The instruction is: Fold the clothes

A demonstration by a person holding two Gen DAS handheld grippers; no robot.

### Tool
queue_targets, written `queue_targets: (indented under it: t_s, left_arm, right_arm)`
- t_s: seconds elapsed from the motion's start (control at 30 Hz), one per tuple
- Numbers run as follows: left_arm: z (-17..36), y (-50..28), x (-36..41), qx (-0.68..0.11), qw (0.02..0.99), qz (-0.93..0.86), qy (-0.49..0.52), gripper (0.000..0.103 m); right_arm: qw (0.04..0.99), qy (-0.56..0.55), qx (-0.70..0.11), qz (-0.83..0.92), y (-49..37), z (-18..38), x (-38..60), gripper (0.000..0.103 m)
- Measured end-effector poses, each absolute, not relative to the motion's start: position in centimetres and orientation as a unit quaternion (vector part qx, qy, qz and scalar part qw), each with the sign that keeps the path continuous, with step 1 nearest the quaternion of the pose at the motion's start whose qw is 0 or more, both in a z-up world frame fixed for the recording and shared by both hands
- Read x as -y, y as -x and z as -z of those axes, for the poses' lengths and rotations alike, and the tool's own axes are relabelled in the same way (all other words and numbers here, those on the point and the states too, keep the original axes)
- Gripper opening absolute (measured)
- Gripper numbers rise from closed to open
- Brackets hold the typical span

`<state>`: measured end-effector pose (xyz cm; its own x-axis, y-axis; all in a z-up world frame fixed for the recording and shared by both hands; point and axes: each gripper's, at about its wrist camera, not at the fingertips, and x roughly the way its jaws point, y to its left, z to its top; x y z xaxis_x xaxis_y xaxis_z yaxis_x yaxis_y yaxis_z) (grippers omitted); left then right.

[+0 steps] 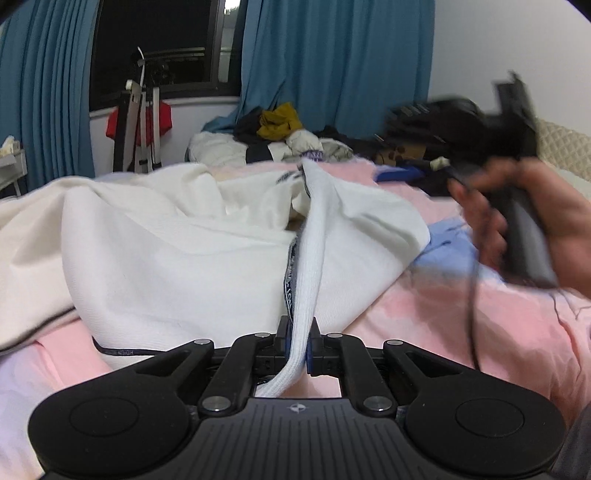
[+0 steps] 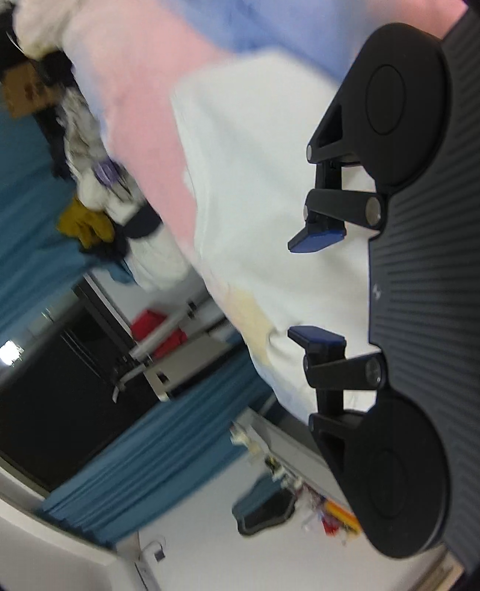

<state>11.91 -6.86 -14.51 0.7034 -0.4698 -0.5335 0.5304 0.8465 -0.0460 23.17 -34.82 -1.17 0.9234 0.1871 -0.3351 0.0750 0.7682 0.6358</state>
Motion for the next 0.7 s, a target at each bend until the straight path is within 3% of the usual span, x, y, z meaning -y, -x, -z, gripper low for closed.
queue_targets:
  t_s: [0.43,0.57,0.7]
  left_arm:
    - [17.1,-14.0,8.6,-0.289,0.908,0.295,-0.069,0.007]
    - [17.3,-14.1,8.7,-0.287,0.908,0.295,-0.073,0.007]
    - [17.2,-13.9,8.5,-0.284,0.91,0.293,-0.069,0.007]
  right_arm:
    - [0.95,-0.191,-0.248,-0.007,-30.9,3.9,29.7,0.05]
    - [0.951,-0.186,-0.246,-0.003,-30.7,3.6,29.5,0.064]
    - [0.958,-0.144,-0.249,0.008,-30.3,3.7,28.7,0.061]
